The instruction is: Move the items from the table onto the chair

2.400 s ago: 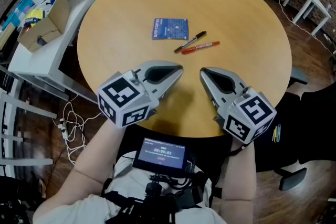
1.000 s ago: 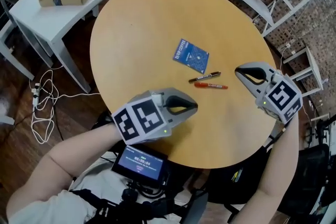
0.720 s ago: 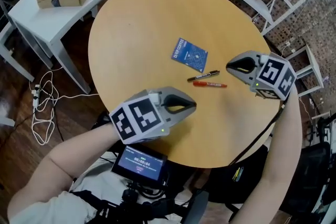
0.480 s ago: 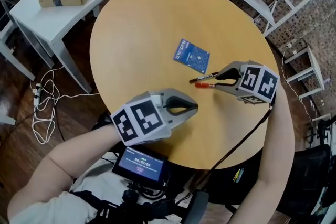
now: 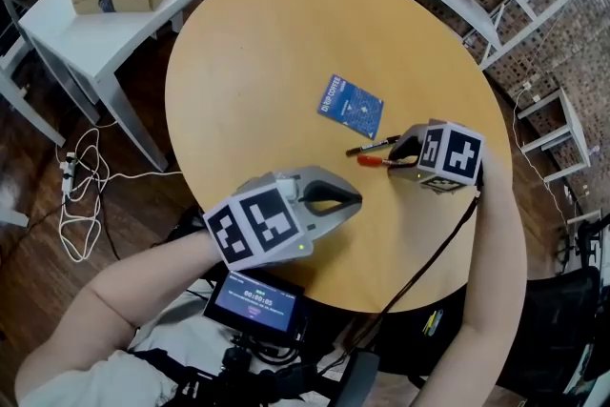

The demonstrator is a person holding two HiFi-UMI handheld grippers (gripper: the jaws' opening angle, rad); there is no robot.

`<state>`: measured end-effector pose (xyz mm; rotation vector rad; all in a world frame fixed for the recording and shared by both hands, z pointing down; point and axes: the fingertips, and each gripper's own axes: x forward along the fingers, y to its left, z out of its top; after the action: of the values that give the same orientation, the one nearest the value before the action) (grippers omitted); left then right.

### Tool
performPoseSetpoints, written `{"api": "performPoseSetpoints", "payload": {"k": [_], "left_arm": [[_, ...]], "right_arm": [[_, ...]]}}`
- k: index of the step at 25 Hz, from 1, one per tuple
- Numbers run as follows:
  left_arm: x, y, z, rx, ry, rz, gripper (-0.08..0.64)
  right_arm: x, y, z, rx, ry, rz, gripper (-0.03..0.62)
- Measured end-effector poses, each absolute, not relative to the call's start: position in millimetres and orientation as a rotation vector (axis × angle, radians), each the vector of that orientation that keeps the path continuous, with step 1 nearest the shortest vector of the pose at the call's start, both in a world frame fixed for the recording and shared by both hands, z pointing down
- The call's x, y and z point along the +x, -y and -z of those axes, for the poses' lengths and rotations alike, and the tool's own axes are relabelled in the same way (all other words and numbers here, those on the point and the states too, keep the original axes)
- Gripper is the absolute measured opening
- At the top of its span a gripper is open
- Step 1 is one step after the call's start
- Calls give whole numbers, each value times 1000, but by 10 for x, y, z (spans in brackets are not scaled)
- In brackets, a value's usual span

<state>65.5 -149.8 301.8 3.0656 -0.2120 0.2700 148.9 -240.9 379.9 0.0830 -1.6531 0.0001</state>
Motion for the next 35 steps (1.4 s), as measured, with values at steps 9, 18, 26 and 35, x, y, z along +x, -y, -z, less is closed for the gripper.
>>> {"api": "performPoseSetpoints", "payload": {"k": [9,18,26,35], "left_arm": [[655,1506,-3028,3066,215,-272,2],[655,1508,-3015,3068,216,-272,2],[646,1514,-3033,3068,223,-273,2],[634,1524,-3049,3071,222,-278,2]], "right_arm": [[1474,2357,-3830,30,1624,-13,44],[1474,2364,-3824,11,1603,35,48],[1280,2349,-3472,125,1808,204,48],[1067,2427,-2525,862,2348,324,49]]}}
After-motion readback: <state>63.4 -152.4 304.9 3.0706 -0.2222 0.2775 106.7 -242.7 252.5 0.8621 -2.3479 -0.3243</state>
